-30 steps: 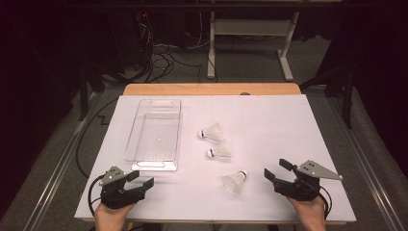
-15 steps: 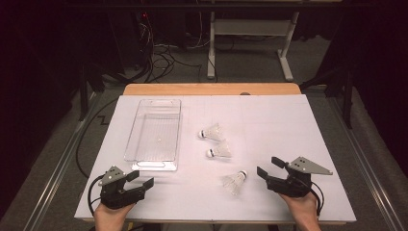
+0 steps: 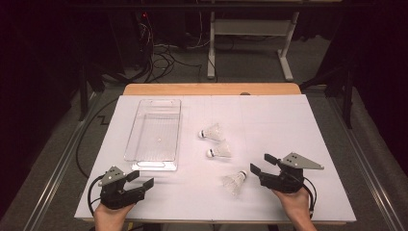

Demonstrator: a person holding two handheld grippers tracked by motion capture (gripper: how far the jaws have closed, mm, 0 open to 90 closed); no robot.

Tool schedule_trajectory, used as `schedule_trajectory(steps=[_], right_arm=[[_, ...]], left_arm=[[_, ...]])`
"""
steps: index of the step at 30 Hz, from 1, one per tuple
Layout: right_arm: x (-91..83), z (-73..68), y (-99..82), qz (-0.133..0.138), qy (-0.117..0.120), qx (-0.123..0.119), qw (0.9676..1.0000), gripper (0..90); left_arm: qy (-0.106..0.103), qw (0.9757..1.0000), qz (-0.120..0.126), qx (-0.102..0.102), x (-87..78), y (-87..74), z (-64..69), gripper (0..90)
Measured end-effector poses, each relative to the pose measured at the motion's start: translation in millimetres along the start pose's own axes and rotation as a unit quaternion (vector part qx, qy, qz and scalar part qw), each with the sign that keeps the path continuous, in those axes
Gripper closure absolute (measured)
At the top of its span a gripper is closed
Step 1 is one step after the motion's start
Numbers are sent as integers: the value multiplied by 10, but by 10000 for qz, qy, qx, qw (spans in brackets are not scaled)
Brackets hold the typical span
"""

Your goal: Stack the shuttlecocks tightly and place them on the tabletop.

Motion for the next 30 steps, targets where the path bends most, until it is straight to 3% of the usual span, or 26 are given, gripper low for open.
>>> schedule_trajectory(steps=[16, 30], right_arm=[[167, -144, 111, -37, 109, -43, 9999, 337], [317, -288, 185, -529, 291, -94, 9981, 399]], left_arm=[[-21, 10000, 28, -4, -4, 7, 7, 330], [-38, 10000, 10, 19, -6, 6, 12, 331]])
Point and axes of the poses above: each handheld gripper's, and its own axes: x roughly forward along the jaws, y roughly out of its top, z roughly to its right, the point moved 9 cm from there along x, roughly forward along the jaws, and after that the axes turned 12 degrees about -y, right-handed, at the moved point
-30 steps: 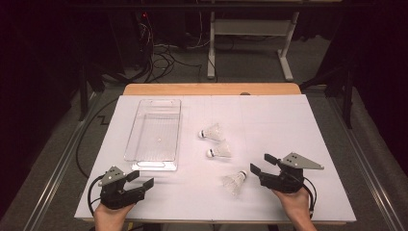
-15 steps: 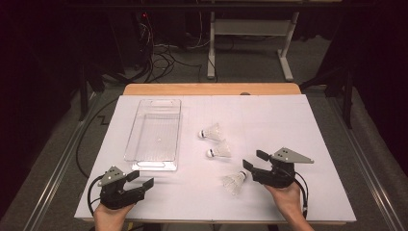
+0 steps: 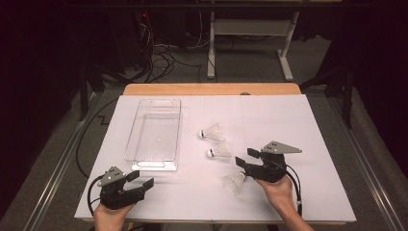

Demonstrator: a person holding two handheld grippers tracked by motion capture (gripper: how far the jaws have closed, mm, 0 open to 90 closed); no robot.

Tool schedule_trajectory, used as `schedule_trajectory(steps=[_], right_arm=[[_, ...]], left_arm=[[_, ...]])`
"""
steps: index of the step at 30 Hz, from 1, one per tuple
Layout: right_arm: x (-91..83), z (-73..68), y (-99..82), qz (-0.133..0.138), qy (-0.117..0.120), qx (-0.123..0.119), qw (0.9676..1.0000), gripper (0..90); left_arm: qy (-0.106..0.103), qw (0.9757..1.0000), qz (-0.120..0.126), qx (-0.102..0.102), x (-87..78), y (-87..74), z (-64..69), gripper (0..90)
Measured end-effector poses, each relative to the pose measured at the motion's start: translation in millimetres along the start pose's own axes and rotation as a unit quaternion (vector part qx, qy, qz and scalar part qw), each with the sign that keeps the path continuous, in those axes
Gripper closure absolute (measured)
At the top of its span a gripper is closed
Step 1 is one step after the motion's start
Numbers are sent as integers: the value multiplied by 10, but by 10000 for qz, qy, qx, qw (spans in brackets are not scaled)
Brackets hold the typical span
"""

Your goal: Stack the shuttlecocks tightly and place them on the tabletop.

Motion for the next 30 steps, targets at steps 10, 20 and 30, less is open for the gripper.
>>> schedule_trajectory(steps=[10, 20, 30], right_arm=[[93, -53, 75, -519, 172, 89, 9985, 471], [230, -64, 121, -914, 187, 118, 9956, 520], [372, -97, 183, -1192, 177, 68, 9927, 555]], left_arm=[[-5, 10000, -7, 9, -1, -1, 0, 331], [-7, 10000, -25, 20, 5, -3, 5, 331], [-12, 10000, -29, 31, -3, -4, -2, 331]])
Point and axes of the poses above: each handheld gripper's, and its own axes: x roughly forward along the jaws, y roughly out of its top, z roughly to its right, the point moved 9 cm from there along x, roughly forward along the jaws, and after that the axes turned 12 degrees about -y, right-handed, at the moved point
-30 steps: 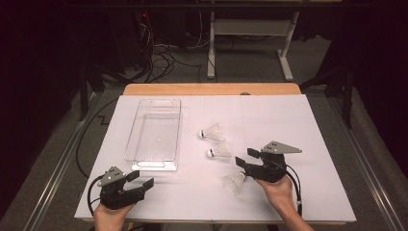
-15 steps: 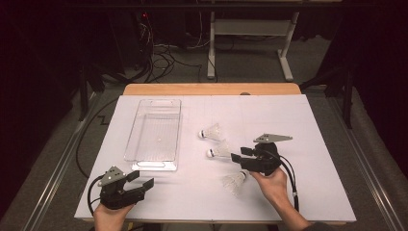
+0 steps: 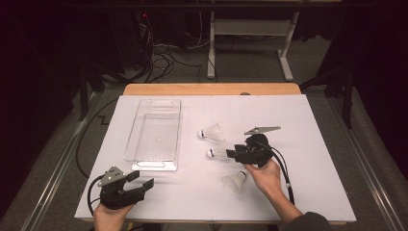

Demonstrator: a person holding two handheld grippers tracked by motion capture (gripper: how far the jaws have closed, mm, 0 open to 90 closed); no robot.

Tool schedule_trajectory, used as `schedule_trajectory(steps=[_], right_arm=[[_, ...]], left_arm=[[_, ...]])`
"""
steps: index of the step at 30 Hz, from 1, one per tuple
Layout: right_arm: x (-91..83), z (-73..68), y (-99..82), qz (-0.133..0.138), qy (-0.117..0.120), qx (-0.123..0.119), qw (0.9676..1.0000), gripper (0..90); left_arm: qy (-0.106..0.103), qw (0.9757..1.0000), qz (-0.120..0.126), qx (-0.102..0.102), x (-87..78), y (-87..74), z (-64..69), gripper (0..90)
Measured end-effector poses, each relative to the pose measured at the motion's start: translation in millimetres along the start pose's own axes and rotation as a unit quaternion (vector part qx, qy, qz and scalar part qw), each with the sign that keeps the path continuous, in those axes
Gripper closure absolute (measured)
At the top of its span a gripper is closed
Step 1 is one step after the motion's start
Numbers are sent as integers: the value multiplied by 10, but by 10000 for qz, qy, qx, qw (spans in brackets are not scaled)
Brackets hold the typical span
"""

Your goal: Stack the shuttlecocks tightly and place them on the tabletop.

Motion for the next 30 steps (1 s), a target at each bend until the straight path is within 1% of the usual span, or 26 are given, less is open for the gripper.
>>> schedule_trajectory(steps=[9, 10, 17, 22, 26, 27, 30], right_arm=[[71, 1, 50, -193, -32, 77, 9998, 576], [92, 4, 50, -247, -41, 86, 9996, 582], [157, -2, 45, -378, -28, 64, 9993, 604], [233, -9, 21, -513, -8, 101, 9986, 628], [258, -17, 26, -514, 15, 120, 9986, 642], [271, -26, 27, -529, 16, 121, 9985, 657], [282, -33, 33, -534, -34, 81, 9985, 675]], left_arm=[[3, 10000, 7, -27, -6, 0, -7, 332], [2, 10000, 10, -24, -8, 0, -7, 332], [-3, 10000, 13, -17, -15, -1, -6, 333], [-4, 10000, 27, -22, -20, 2, -11, 333], [-7, 10000, 15, -30, -16, 0, -13, 333], [-8, 10000, 15, -30, -16, 1, -13, 333], [0, 10000, 13, -42, -18, 1, -18, 333]])
Point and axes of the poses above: each handheld gripper's, and its own axes: x roughly forward along the jaws, y roughly out of its top, z roughly to its right, the point moved 9 cm from there along x, roughly forward along the jaws, and after that the axes turned 12 degrees about -y, right-handed, at the moved point
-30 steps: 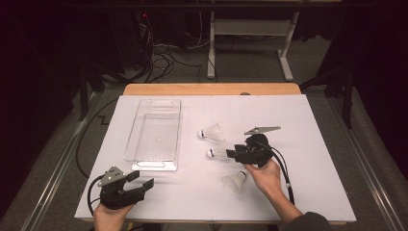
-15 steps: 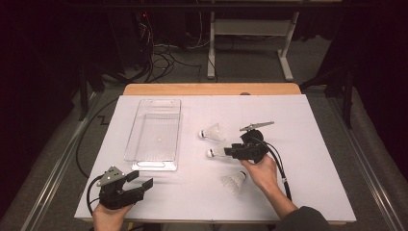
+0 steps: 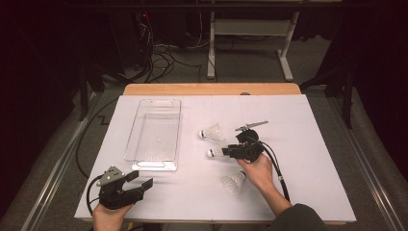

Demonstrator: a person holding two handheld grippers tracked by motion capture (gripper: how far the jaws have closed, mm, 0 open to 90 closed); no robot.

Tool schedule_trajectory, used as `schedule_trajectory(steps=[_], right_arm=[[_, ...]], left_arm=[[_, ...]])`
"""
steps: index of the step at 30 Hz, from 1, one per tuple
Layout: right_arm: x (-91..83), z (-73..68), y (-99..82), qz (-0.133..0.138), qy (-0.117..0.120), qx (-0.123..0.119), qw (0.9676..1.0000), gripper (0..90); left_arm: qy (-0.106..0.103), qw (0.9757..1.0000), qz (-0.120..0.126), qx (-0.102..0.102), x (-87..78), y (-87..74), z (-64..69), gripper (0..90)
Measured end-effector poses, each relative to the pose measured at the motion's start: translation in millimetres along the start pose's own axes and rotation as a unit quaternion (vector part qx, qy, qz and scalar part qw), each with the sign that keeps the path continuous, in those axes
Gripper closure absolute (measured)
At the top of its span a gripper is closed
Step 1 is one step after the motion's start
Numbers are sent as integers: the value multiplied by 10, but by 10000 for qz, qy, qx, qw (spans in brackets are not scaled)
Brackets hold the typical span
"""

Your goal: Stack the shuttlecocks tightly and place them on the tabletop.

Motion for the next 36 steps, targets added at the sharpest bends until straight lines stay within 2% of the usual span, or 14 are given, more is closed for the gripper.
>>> schedule_trajectory(steps=[14, 29, 36], right_arm=[[79, -55, -3, -100, -5, -107, 9999, 758], [54, -87, -17, -121, 153, -228, 9995, 890], [33, -124, -22, -116, 235, -329, 9991, 900]], left_arm=[[-20, 10000, 24, 5, -12, 11, -5, 333], [-35, 10000, 10, 34, -6, 11, 0, 334], [9, 9999, -57, 85, 11, 6, 6, 337]])
Point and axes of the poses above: each handheld gripper's, and its own axes: x roughly forward along the jaws, y roughly out of its top, z roughly to its right, the point moved 9 cm from there along x, roughly forward along the jaws, and after that the axes turned 12 degrees about -y, right-handed, at the moved point
